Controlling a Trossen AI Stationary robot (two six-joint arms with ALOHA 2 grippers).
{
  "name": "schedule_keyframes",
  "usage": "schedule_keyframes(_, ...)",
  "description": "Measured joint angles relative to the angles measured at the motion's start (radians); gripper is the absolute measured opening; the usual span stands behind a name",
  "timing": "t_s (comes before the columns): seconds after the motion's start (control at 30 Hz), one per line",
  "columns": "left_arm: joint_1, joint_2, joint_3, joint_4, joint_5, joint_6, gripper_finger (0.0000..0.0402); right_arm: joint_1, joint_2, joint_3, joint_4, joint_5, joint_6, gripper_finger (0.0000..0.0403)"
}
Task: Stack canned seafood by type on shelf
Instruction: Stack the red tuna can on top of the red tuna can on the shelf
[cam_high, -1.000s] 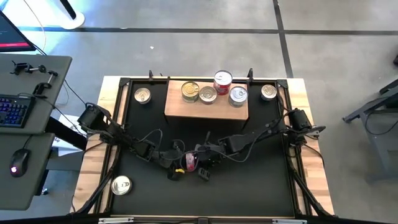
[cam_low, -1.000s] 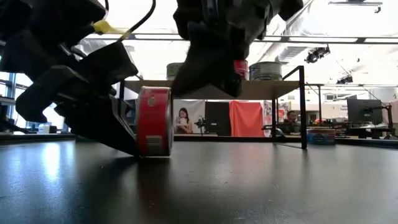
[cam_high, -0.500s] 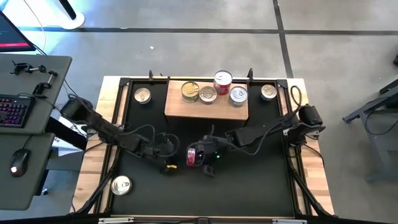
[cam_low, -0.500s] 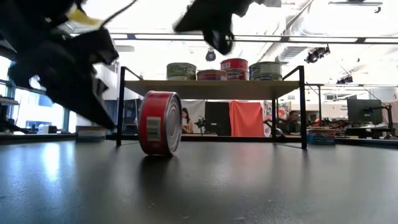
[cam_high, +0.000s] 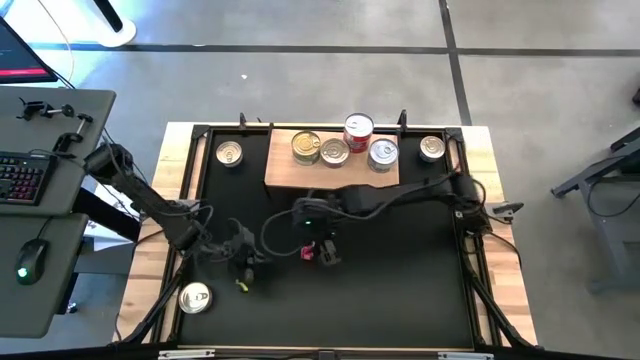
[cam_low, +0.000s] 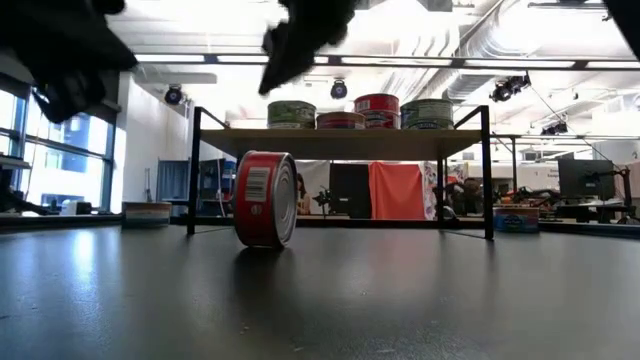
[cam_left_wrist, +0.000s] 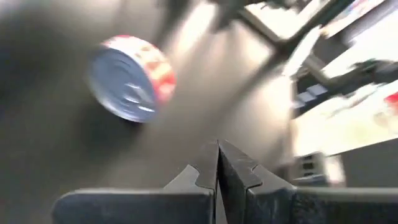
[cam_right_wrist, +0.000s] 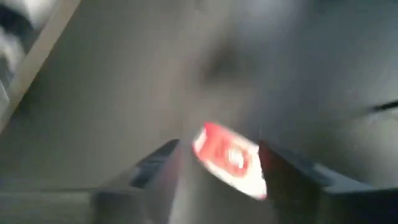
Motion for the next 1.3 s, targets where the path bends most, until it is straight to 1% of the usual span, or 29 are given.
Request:
schedule_keyframes(0.07, -0.033, -0.003, 0.000, 0.055, -0.002, -0.076, 0.0000, -0.006, 0.065, 0.082, -0.105, 0.026, -0.084, 0.0248)
schedule_keyframes(0.13, -0.062, -0.003, 0.000, 0.136, -0.011, -0.124, 0.0000, -0.009, 0.130, 0.163, -0.203, 0.089, -0.135, 0.0281)
schedule_keyframes(0.23, -0.106, -0.003, 0.000, 0.253, -0.055, -0.121, 0.0000, -0.007, 0.224, 0.282, -0.327, 0.186, -0.200, 0.0308)
schedule_keyframes(0.3, -0.131, -0.003, 0.000, 0.321, -0.105, -0.080, 0.0000, -0.007, 0.278, 0.359, -0.405, 0.185, -0.245, 0.0313)
schedule_keyframes(0.4, -0.160, -0.003, 0.000, 0.384, -0.180, -0.022, 0.0000, -0.007, 0.313, 0.414, -0.403, 0.098, -0.246, 0.0314)
schedule_keyframes(0.5, -0.178, -0.003, 0.000, 0.409, -0.231, 0.006, 0.0000, 0.001, 0.318, 0.430, -0.373, 0.112, -0.286, 0.0314)
schedule_keyframes(0.57, -0.186, -0.003, 0.000, 0.425, -0.244, 0.016, 0.0000, 0.007, 0.319, 0.428, -0.369, 0.114, -0.323, 0.0314)
schedule_keyframes(0.67, -0.198, -0.003, 0.000, 0.462, -0.244, 0.032, 0.0000, 0.017, 0.320, 0.406, -0.367, 0.114, -0.362, 0.0314)
schedule_keyframes(0.8, -0.215, -0.003, 0.000, 0.546, -0.244, 0.104, 0.0000, 0.031, 0.320, 0.350, -0.349, 0.114, -0.399, 0.0314)
schedule_keyframes(1.0, -0.226, -0.003, 0.000, 0.622, -0.242, 0.206, 0.0000, 0.058, 0.322, 0.284, -0.249, 0.182, -0.419, 0.0314)
schedule_keyframes(1.07, -0.227, -0.003, 0.000, 0.629, -0.239, 0.207, 0.0000, 0.065, 0.322, 0.270, -0.240, 0.190, -0.410, 0.0311)
schedule_keyframes(1.13, -0.234, -0.003, 0.000, 0.637, -0.240, 0.214, 0.0000, 0.071, 0.322, 0.263, -0.242, 0.208, -0.380, 0.0297)
schedule_keyframes(1.2, -0.245, -0.003, 0.000, 0.658, -0.240, 0.246, 0.0000, 0.077, 0.322, 0.263, -0.243, 0.237, -0.356, 0.0268)
schedule_keyframes(1.3, -0.263, -0.021, 0.000, 0.673, -0.236, 0.316, 0.0000, 0.087, 0.322, 0.275, -0.252, 0.291, -0.327, 0.0202)
